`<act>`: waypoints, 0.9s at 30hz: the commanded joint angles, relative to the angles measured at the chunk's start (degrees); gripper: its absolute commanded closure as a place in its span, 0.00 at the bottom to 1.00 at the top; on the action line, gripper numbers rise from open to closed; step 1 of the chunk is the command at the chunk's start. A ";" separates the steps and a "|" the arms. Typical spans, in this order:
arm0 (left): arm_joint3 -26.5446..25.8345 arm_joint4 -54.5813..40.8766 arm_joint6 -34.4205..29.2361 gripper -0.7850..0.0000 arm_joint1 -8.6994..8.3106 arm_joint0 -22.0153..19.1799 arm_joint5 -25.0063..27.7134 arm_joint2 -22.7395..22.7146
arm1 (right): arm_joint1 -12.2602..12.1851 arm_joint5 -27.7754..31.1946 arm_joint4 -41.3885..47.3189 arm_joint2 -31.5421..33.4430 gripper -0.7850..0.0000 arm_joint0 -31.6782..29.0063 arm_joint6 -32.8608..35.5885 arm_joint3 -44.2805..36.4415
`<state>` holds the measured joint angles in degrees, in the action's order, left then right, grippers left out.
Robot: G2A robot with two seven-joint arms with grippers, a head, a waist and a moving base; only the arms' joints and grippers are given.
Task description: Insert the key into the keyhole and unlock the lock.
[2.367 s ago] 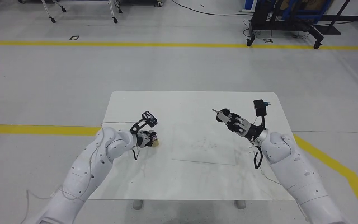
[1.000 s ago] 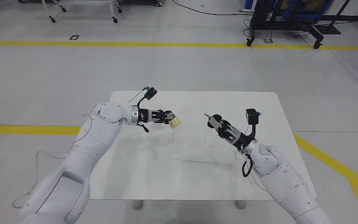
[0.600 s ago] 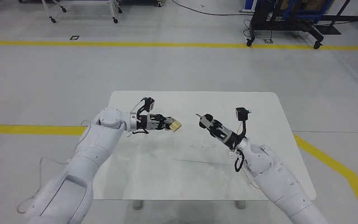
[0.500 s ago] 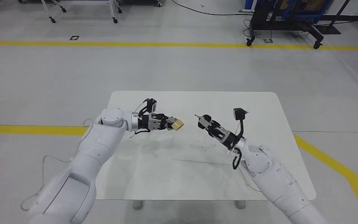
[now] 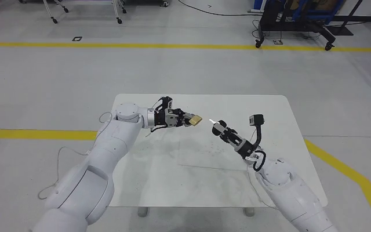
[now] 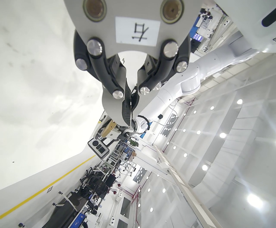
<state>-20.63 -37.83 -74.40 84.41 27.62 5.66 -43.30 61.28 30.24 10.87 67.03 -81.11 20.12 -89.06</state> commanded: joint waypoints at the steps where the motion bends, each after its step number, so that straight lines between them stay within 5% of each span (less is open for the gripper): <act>1: -0.06 0.03 0.02 1.00 -0.03 0.04 0.00 -0.01 | 0.02 0.08 -0.13 -0.09 1.00 0.09 -0.11 0.13; 12: 1.47 -1.66 2.86 1.00 -0.17 1.82 -2.66 -0.84 | 0.17 -3.56 1.64 -0.92 1.00 0.10 1.97 -0.40; 19: -8.76 1.92 3.50 1.00 -1.66 2.78 -1.34 -2.05 | -0.26 -14.93 15.05 2.02 1.00 -3.62 8.63 -6.32; 27: -17.04 3.32 6.23 1.00 -3.60 7.32 -1.43 -4.89 | -0.53 -21.25 13.19 3.66 1.00 -7.80 5.92 -12.43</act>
<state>-36.69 -35.06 -68.72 81.04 34.48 4.28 -47.95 60.70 9.41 23.94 70.80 -88.82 26.41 -101.15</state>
